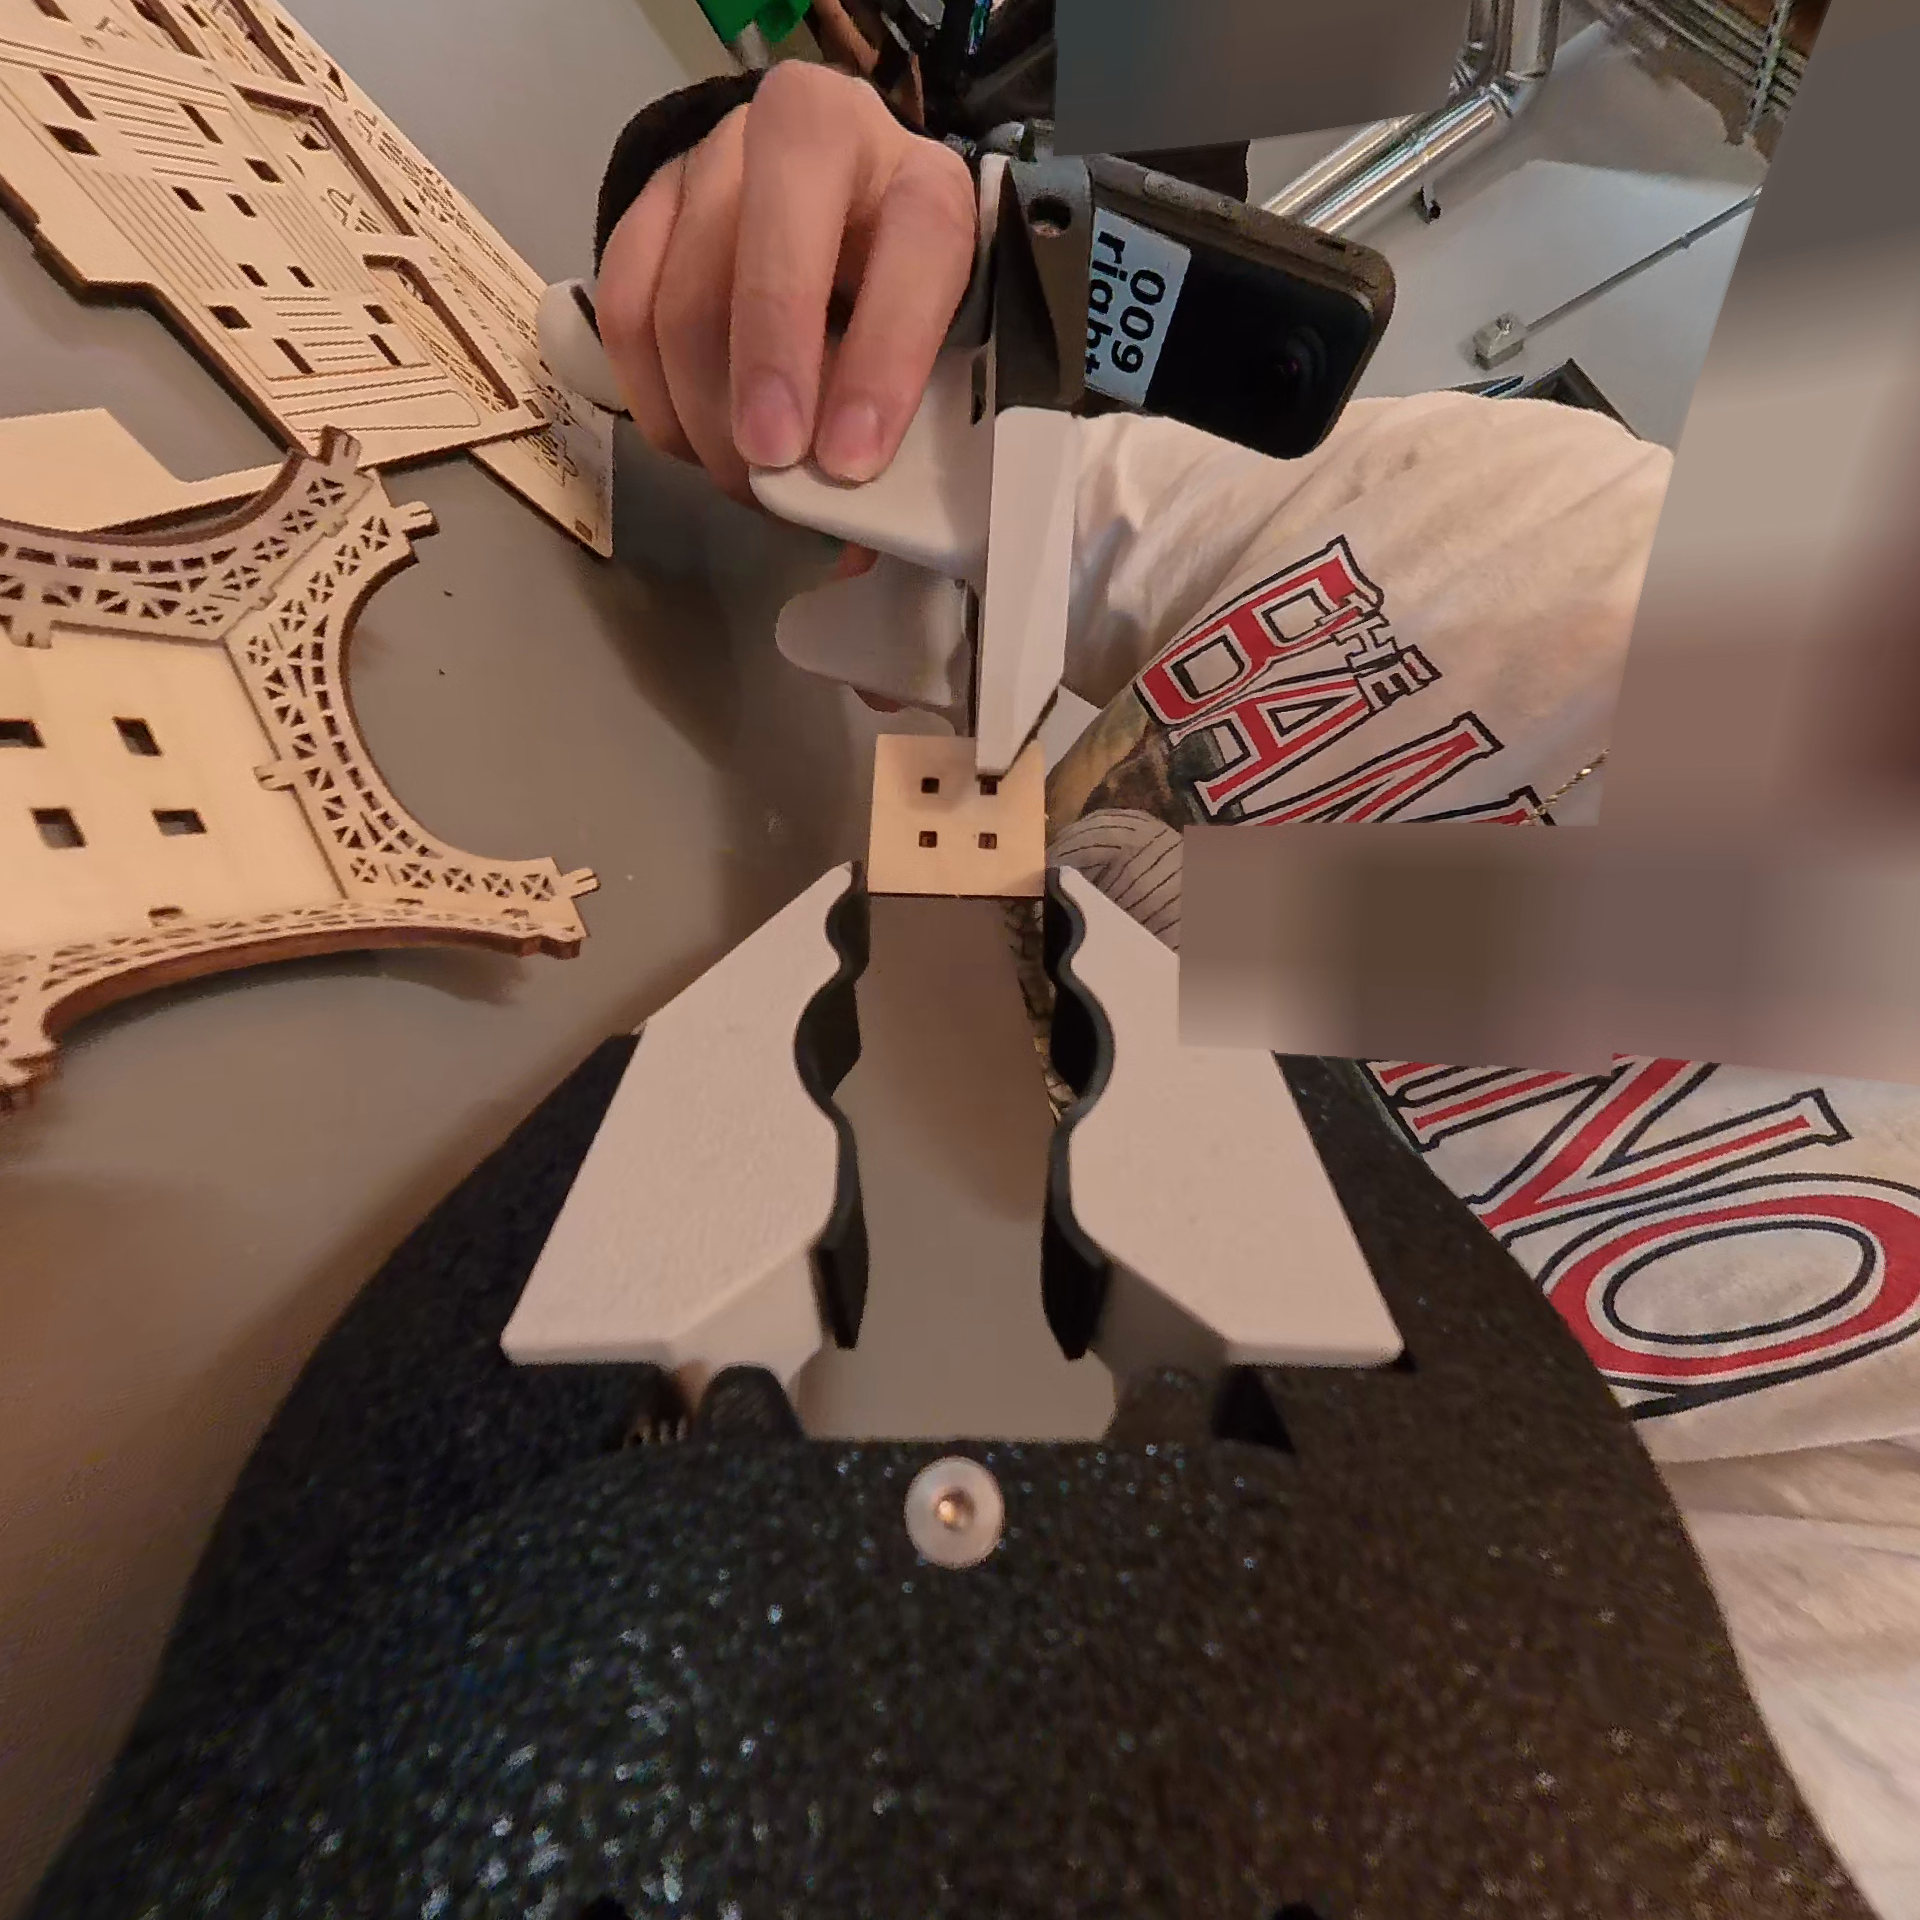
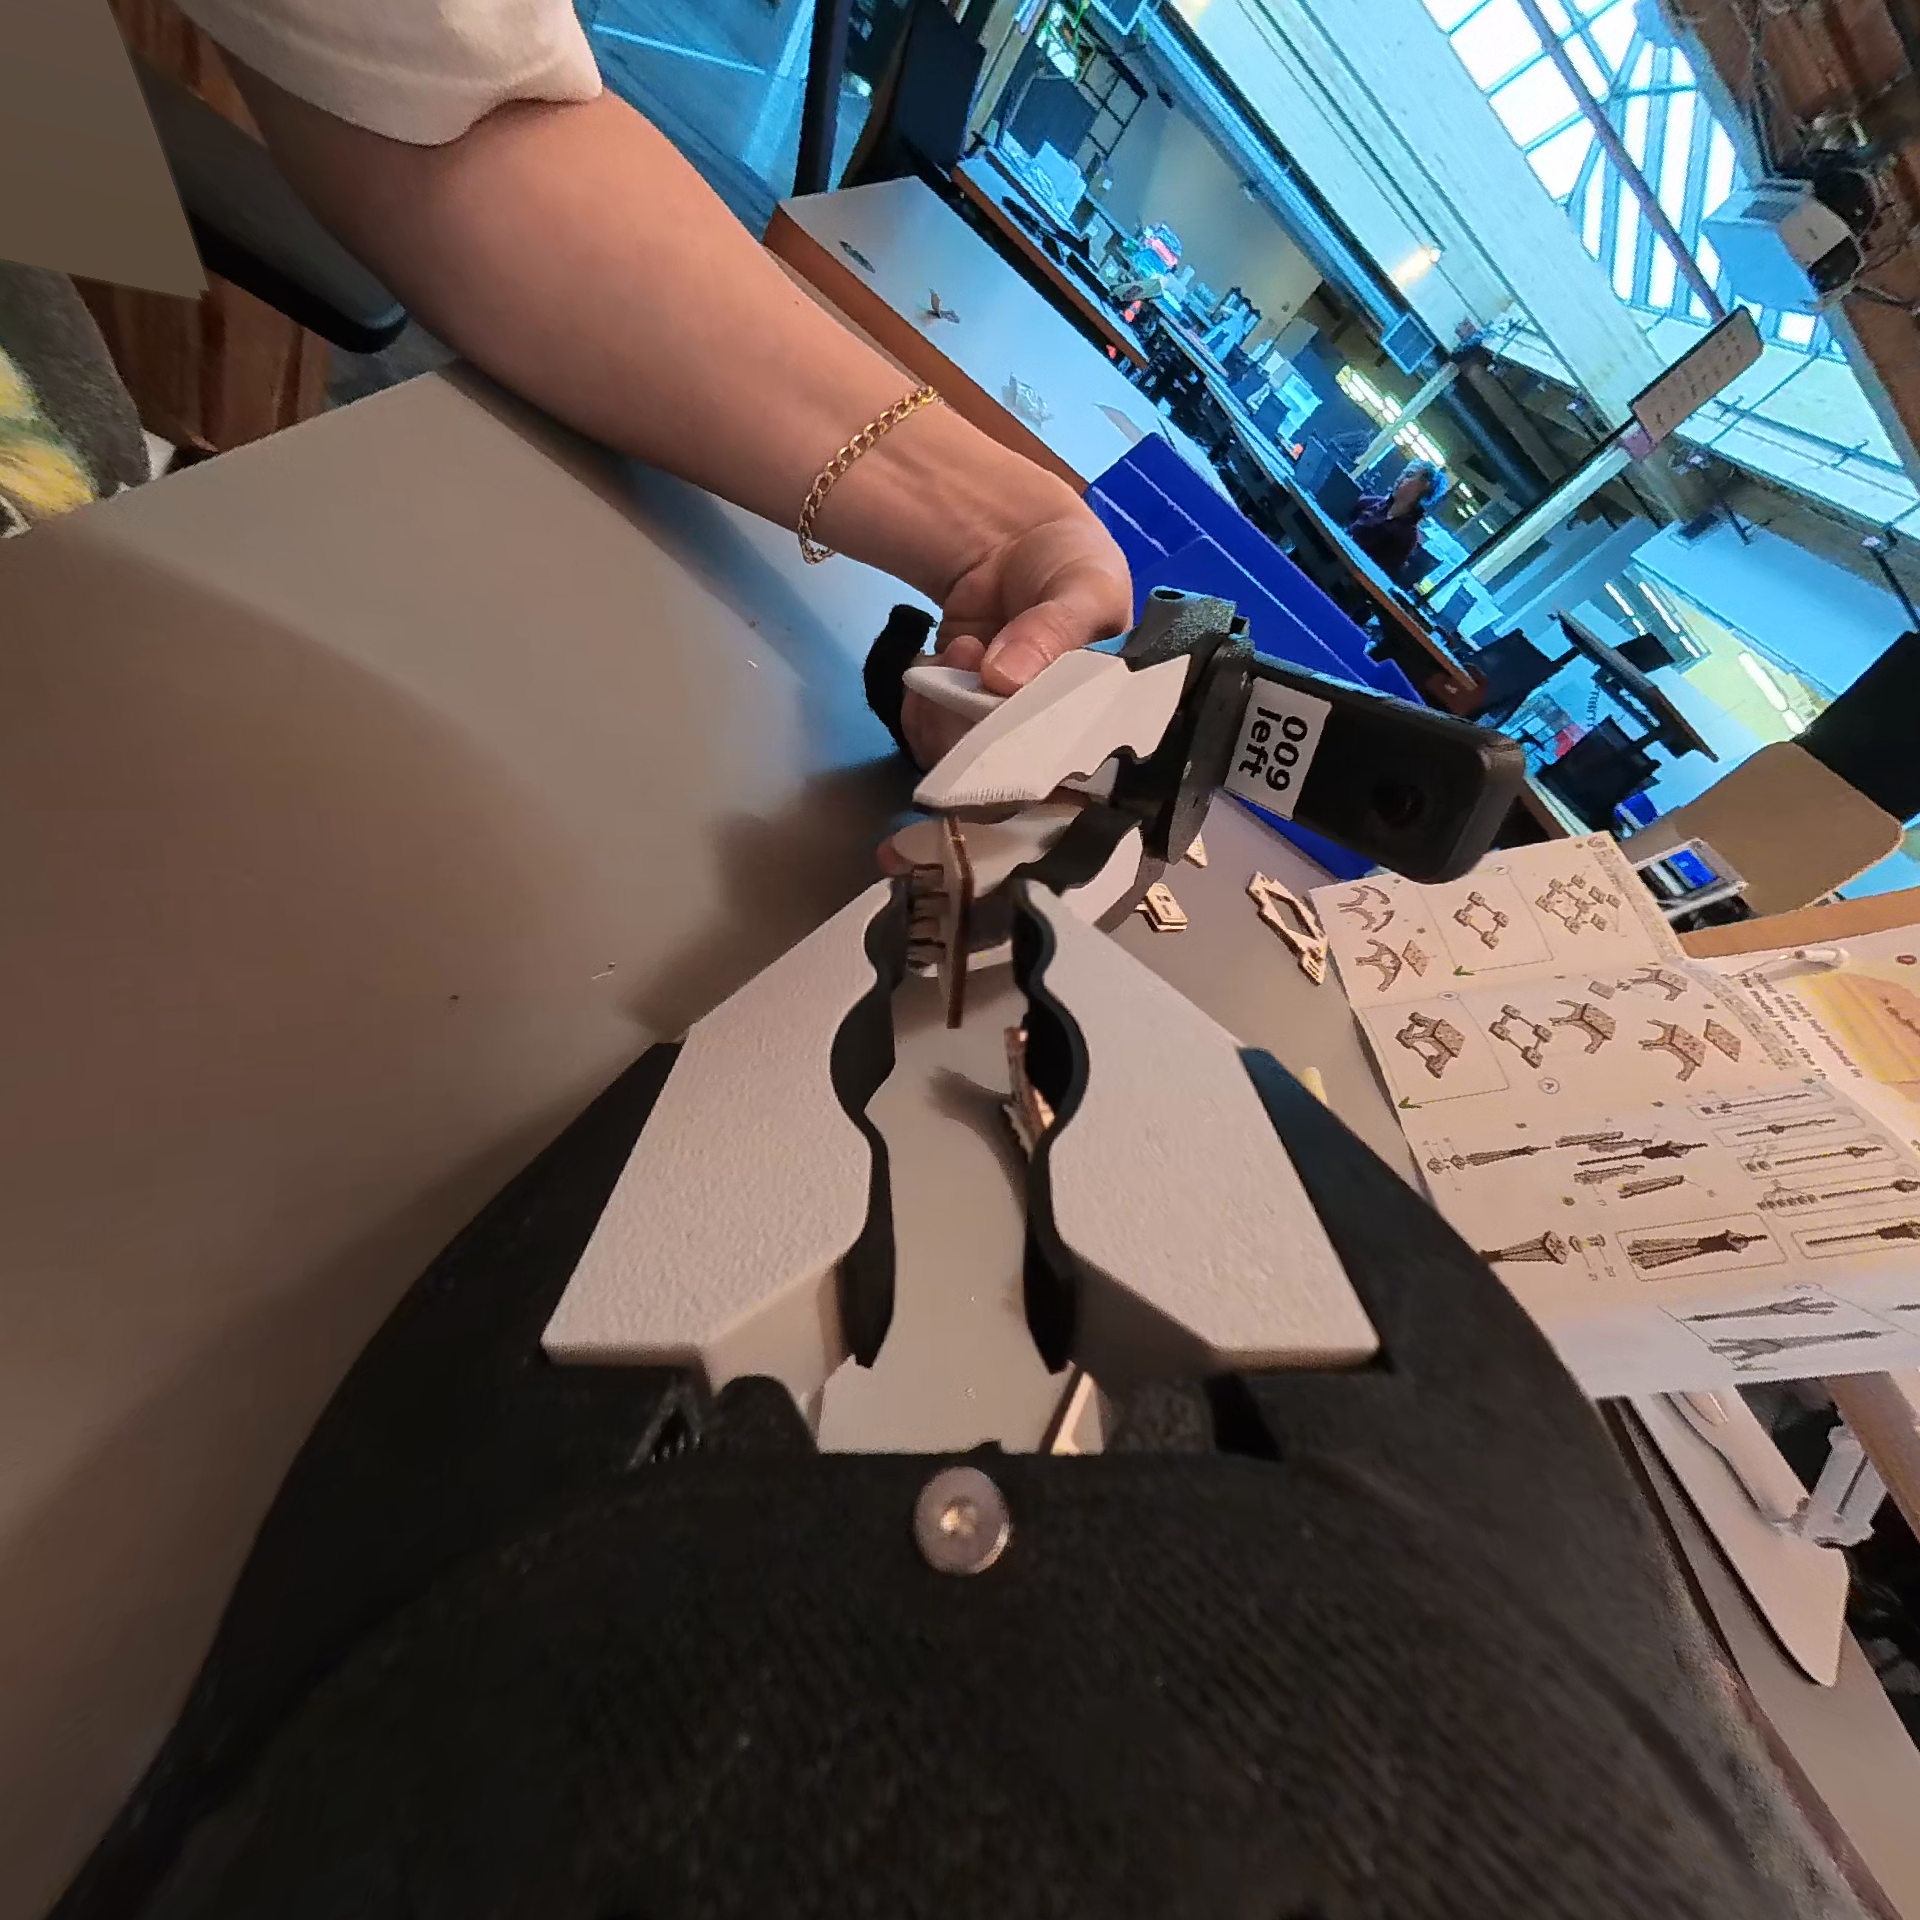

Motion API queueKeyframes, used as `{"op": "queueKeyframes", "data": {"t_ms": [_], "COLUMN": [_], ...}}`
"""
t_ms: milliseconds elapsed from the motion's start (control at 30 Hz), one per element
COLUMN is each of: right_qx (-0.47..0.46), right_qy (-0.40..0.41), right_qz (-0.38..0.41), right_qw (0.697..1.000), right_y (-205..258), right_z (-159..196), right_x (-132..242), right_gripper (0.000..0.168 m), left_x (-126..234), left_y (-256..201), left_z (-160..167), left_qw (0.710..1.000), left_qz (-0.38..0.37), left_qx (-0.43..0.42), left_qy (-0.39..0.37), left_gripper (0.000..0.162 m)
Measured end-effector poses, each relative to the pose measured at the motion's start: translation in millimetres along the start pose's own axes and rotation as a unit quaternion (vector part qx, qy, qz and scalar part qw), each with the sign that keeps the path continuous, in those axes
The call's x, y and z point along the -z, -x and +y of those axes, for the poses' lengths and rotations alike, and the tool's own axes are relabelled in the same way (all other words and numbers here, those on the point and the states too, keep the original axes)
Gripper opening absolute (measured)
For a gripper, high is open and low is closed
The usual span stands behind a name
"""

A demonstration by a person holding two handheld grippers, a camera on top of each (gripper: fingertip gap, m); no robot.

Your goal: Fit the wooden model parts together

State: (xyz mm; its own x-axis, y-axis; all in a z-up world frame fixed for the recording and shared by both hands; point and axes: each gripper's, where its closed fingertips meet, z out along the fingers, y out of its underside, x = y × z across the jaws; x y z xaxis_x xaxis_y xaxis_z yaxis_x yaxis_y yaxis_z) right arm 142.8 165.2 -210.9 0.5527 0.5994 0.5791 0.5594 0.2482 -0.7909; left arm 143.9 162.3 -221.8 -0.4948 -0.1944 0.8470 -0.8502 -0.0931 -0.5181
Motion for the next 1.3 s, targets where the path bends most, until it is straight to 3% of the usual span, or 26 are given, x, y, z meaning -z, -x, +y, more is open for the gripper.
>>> {"op": "queueKeyframes", "data": {"t_ms": [167,400,567,1300], "right_qx": [-0.014,-0.011,-0.007,-0.002], "right_qy": [0.001,0.004,0.005,0.012], "right_qz": [-0.020,-0.017,-0.016,0.006], "right_qw": [1.000,1.000,1.000,1.000], "right_y": [2,1,1,-8], "right_z": [1,1,1,4], "right_x": [3,3,3,6], "right_gripper": [0.023,0.009,0.008,0.016], "left_x": [3,3,3,5], "left_y": [0,1,1,4], "left_z": [-2,0,0,-3], "left_qw": [1.000,1.000,1.000,1.000], "left_qz": [-0.001,0.000,-0.001,-0.004], "left_qx": [0.000,0.002,0.001,0.008], "left_qy": [-0.007,-0.002,-0.003,-0.015], "left_gripper": [0.030,0.030,0.030,0.030]}}
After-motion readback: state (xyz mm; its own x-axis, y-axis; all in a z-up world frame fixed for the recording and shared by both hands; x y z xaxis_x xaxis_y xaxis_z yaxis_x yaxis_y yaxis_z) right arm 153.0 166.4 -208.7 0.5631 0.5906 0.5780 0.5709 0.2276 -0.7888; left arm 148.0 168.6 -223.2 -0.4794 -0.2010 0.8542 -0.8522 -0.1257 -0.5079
